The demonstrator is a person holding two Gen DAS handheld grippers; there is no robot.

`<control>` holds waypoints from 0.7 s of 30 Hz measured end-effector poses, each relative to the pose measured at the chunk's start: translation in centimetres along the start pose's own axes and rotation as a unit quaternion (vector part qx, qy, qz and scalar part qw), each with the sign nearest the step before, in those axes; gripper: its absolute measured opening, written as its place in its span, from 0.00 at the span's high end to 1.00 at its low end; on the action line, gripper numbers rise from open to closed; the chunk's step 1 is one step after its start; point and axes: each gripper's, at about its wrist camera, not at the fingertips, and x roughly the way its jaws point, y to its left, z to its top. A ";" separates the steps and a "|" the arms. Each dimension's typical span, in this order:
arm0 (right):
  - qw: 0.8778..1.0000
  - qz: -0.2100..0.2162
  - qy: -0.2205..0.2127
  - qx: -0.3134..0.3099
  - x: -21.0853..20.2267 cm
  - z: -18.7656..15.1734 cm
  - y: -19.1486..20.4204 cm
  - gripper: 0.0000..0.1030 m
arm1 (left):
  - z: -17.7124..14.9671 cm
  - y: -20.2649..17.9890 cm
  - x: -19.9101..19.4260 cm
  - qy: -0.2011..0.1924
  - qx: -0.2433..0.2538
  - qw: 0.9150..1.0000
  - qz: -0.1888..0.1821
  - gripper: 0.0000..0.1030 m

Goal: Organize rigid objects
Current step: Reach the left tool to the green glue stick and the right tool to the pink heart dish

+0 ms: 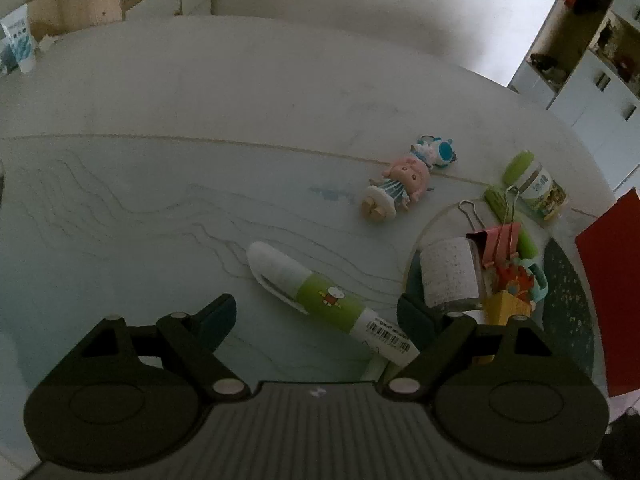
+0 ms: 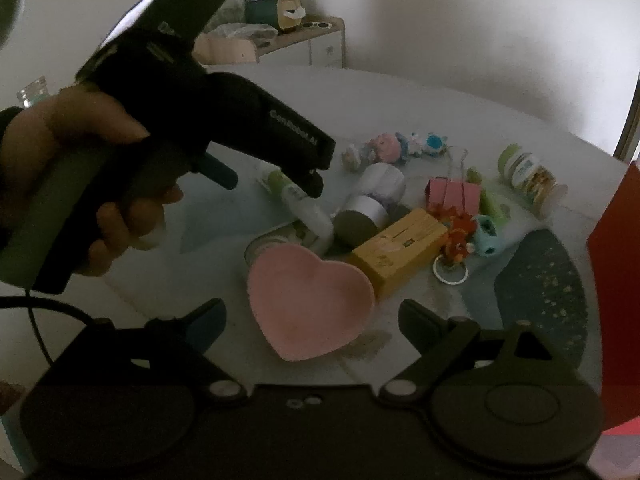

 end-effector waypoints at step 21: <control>0.997 0.014 0.026 0.071 2.0 0.2 -1.0 0.27 | 0.6 1.1 0.4 0.009 -0.028 1.000 -0.008 0.78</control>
